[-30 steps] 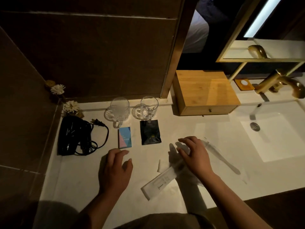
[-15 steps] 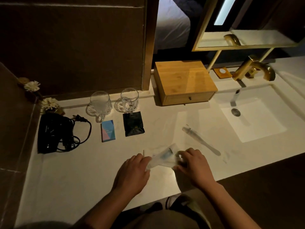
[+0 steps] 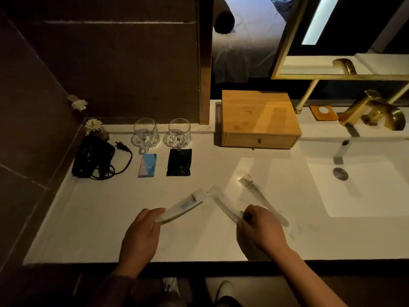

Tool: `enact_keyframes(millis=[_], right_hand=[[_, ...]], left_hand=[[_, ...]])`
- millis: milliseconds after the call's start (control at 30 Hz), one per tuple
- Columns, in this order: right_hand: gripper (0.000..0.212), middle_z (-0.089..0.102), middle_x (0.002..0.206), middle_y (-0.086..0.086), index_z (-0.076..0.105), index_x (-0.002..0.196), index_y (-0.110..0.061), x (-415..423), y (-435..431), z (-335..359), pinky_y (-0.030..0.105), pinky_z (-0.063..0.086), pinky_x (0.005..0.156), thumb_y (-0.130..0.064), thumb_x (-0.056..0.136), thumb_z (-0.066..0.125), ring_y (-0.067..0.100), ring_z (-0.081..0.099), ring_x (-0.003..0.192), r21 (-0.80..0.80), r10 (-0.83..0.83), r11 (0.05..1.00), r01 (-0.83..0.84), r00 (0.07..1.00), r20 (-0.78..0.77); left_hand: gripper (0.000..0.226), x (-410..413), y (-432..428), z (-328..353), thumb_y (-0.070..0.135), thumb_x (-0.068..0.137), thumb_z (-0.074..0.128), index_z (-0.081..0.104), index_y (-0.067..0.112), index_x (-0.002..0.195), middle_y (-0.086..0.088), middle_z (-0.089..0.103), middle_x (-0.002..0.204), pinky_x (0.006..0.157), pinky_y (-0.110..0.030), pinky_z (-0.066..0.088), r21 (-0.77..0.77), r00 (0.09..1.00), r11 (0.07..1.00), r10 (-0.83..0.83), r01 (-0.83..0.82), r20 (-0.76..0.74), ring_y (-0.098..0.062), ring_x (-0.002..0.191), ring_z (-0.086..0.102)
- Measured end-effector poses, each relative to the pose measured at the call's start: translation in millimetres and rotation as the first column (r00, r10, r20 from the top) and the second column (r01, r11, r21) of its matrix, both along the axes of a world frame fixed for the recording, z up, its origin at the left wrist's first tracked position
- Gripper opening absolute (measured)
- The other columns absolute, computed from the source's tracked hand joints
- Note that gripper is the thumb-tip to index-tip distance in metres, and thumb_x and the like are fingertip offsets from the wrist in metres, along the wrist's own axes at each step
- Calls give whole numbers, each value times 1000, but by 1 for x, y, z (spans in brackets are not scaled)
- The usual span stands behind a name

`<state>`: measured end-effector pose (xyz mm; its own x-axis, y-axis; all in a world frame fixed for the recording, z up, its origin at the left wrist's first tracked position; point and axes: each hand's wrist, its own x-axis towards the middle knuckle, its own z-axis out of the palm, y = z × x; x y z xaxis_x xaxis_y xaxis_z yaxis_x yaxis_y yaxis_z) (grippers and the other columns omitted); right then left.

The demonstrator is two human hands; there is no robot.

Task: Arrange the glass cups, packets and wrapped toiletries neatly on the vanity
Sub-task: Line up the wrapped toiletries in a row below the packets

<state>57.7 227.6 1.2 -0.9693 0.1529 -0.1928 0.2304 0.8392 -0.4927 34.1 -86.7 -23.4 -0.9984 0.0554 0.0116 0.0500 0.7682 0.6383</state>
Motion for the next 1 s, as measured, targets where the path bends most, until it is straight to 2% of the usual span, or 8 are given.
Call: enact_keyframes(millis=[100,200,300,400,500,633,867,1000], right_hand=[[14,63,64,-5,58,69,-23,2,2,1,28,44,53,-27,80,65,8,57,61,-119,-58,991,56,998,-19],[13,64,63,-4,57,68,-24,1,-9,2,28,45,55,-23,79,65,8,59,60,-189,-105,977,98,994,-28],[11,66,69,-3,57,75,-24,0,-22,0,34,50,61,-28,80,66,15,61,65,-192,-123,974,119,992,-8],[13,68,78,-7,61,87,-27,2,-30,-2,32,50,64,-39,83,65,15,63,72,-148,-143,979,137,989,-27],[20,70,87,-8,64,96,-27,2,-37,-3,31,49,65,-44,85,62,16,66,79,-57,-155,987,152,986,-64],[19,70,87,-3,65,91,-21,-3,-51,-7,35,55,65,-38,84,61,19,64,75,116,-96,989,93,995,18],[20,69,69,-1,71,74,-21,-18,-61,10,33,54,59,-39,80,68,13,63,64,145,-97,987,76,984,147],[10,66,77,-5,70,81,-24,-24,-67,20,28,49,54,-33,83,67,15,60,67,227,-14,974,3,999,46]], left_hand=[[44,17,-11,-3,3,92,59,58,21,133,-3,60,110,81,-34,51,6,986,986,166,-166,32,-23,93,62],[49,27,-16,-10,13,89,67,55,22,136,-6,56,104,75,-35,52,-56,972,977,212,-207,99,-24,85,60],[46,30,-19,-11,37,85,59,62,21,128,-6,58,101,73,-40,56,-171,989,978,134,-121,62,-27,84,59],[55,23,-26,-10,50,80,43,64,21,122,-5,59,110,76,-42,56,-225,997,972,81,-75,15,-28,91,60],[60,5,-35,-13,50,83,37,61,21,130,-5,56,135,92,-45,52,-242,1000,970,-22,23,7,-30,117,56],[63,-20,-44,-23,53,89,27,45,31,145,2,39,157,111,-43,35,-298,955,908,-287,295,72,-21,146,33],[51,-24,-57,-38,52,94,36,48,36,141,10,45,154,104,-35,23,-393,918,834,-390,387,74,-14,143,34],[46,-22,-54,-33,51,93,37,52,38,135,7,52,149,100,-37,26,-434,916,812,-392,390,88,-19,138,43]])
